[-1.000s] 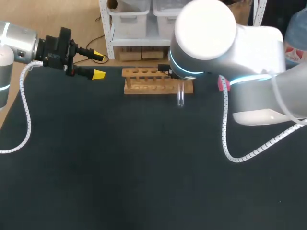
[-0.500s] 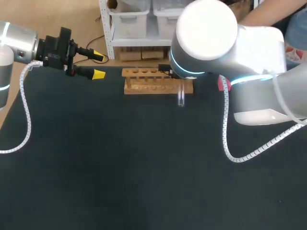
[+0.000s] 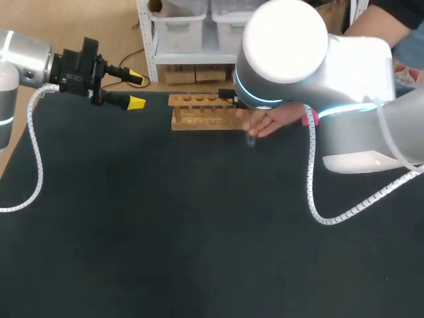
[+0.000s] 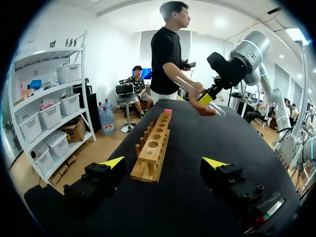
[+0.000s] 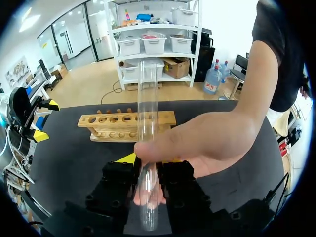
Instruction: Grasp the test tube, adjust it, and insert it.
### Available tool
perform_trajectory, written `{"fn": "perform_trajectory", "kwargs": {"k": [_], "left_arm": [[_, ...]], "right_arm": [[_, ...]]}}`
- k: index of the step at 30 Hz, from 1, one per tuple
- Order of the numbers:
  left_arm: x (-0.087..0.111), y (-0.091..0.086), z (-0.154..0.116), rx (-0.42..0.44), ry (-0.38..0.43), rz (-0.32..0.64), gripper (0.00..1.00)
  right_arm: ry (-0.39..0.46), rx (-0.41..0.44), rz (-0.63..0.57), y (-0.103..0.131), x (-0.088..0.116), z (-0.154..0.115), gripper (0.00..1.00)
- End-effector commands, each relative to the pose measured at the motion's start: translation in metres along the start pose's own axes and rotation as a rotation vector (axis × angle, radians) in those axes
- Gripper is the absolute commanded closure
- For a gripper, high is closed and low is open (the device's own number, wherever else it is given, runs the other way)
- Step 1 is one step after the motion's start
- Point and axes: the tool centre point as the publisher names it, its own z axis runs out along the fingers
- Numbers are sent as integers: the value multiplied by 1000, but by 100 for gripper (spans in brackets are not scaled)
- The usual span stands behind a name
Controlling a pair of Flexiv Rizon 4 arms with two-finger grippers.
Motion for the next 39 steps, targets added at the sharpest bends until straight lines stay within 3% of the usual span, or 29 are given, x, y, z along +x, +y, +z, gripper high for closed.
{"fn": "perform_trajectory", "kwargs": {"k": [1,31,39], "left_arm": [[0,1,0,2,1,0,0],[0,1,0,2,1,0,0],[0,1,0,2,1,0,0]], "right_arm": [[-5,-1,1,-1,1,0,100],[-5,-1,1,-1,1,0,100],[-12,1,-10,3,-3,17,100]]}}
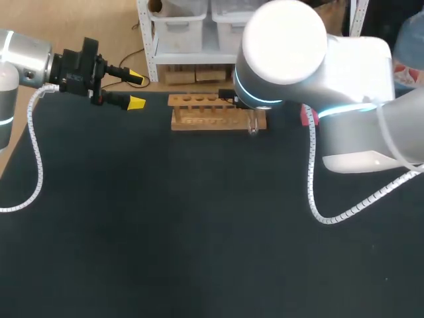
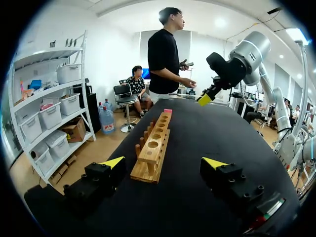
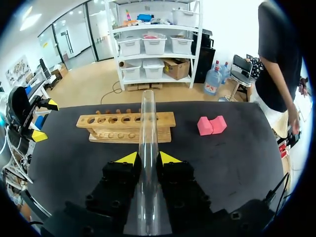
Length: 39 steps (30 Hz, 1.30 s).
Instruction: Grasp the test tube, adjust it, and insert it.
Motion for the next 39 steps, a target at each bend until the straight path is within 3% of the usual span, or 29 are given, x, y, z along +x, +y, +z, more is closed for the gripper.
{"fn": "perform_trajectory", "kwargs": {"k": [1,20,39], "left_arm": [[0,1,0,2,1,0,0],[0,1,0,2,1,0,0],[0,1,0,2,1,0,0]], "right_arm": [[-5,-3,-1,4,-2,15,100],[3,-13,-8,14,-14,62,100],[39,-20,5,17,-11,85,100]]}}
